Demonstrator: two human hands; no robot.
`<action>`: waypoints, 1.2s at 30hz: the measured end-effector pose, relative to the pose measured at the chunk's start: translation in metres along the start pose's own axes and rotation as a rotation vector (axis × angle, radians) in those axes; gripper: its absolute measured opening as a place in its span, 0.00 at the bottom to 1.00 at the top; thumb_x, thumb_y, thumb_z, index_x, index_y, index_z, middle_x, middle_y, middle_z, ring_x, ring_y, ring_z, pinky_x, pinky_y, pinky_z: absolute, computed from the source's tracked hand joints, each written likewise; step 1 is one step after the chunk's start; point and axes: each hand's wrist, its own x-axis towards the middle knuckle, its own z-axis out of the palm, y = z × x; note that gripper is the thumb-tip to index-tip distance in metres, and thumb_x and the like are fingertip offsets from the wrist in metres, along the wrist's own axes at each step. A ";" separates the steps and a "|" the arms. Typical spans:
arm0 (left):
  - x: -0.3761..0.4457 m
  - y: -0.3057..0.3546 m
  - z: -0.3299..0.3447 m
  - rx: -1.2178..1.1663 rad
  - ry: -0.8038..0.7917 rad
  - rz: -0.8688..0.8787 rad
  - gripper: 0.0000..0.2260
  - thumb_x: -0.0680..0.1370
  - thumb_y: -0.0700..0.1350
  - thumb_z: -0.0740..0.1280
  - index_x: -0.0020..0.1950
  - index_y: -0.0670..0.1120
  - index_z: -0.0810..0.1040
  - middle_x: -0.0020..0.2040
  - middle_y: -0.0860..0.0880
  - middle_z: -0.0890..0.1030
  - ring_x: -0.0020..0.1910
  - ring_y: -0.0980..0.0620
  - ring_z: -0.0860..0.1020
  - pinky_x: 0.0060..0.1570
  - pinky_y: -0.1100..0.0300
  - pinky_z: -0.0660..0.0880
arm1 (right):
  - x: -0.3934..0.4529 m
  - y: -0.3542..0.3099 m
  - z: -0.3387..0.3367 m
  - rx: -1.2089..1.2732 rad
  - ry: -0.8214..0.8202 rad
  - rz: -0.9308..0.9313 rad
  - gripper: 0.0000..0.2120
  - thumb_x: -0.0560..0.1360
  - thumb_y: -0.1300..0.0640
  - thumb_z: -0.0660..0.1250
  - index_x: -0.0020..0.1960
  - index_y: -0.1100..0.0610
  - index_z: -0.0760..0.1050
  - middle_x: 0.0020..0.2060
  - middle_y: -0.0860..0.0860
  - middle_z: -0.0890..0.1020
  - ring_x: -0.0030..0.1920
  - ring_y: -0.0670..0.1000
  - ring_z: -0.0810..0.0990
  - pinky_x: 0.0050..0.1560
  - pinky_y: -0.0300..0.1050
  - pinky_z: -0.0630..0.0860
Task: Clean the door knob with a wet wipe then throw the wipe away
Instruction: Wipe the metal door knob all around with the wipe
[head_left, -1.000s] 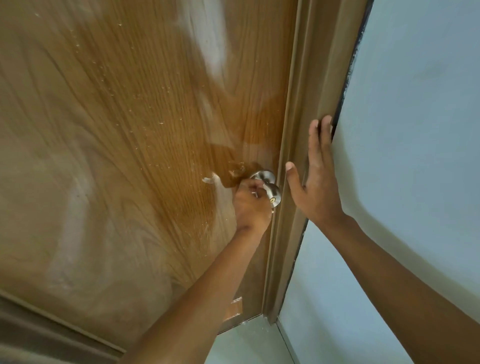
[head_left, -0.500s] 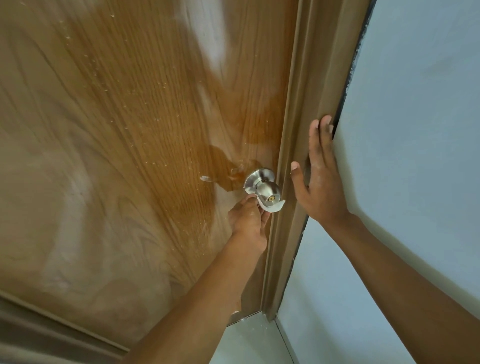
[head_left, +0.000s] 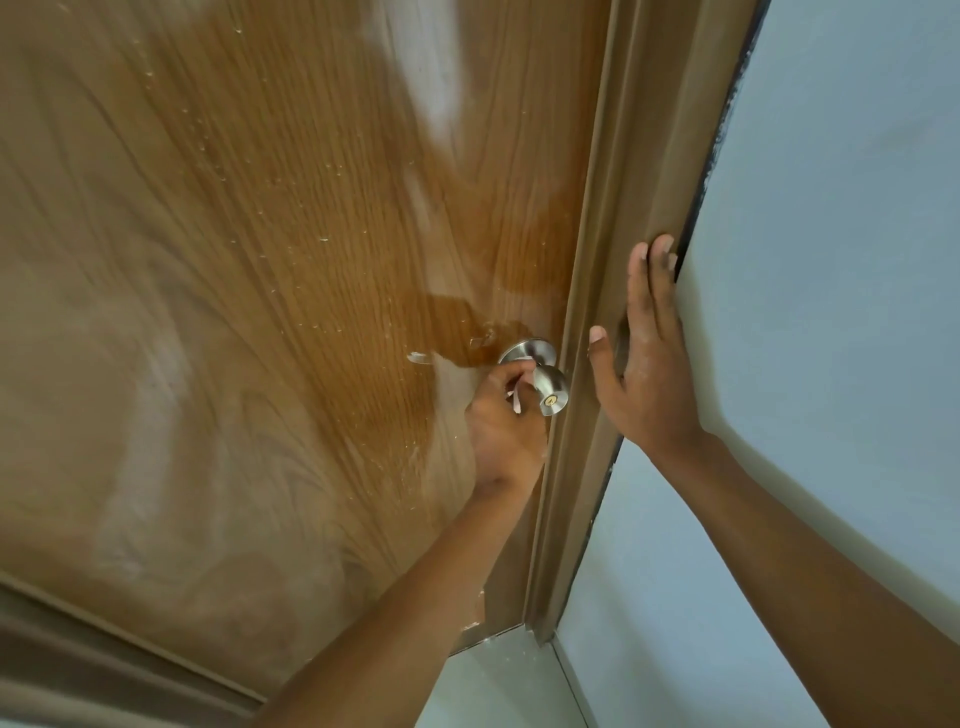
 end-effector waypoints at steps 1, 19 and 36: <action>0.003 0.001 -0.001 0.035 -0.027 0.053 0.09 0.80 0.40 0.63 0.57 0.43 0.80 0.54 0.48 0.82 0.54 0.54 0.80 0.53 0.64 0.77 | 0.000 0.000 0.001 -0.005 0.001 0.004 0.32 0.81 0.58 0.60 0.79 0.61 0.47 0.79 0.60 0.48 0.79 0.56 0.45 0.77 0.55 0.53; -0.006 -0.007 -0.029 -0.426 0.049 -0.294 0.10 0.76 0.32 0.64 0.47 0.47 0.79 0.47 0.47 0.81 0.47 0.52 0.79 0.45 0.62 0.78 | -0.045 -0.034 0.004 0.295 -0.359 0.061 0.20 0.78 0.50 0.67 0.68 0.54 0.73 0.61 0.48 0.79 0.61 0.46 0.77 0.55 0.35 0.77; 0.022 -0.022 -0.046 -0.252 -0.358 -0.263 0.10 0.77 0.40 0.67 0.58 0.45 0.77 0.52 0.55 0.80 0.51 0.63 0.77 0.51 0.73 0.72 | 0.004 -0.053 0.006 -0.099 -0.179 0.268 0.05 0.76 0.63 0.69 0.50 0.57 0.82 0.46 0.53 0.84 0.43 0.47 0.81 0.44 0.23 0.71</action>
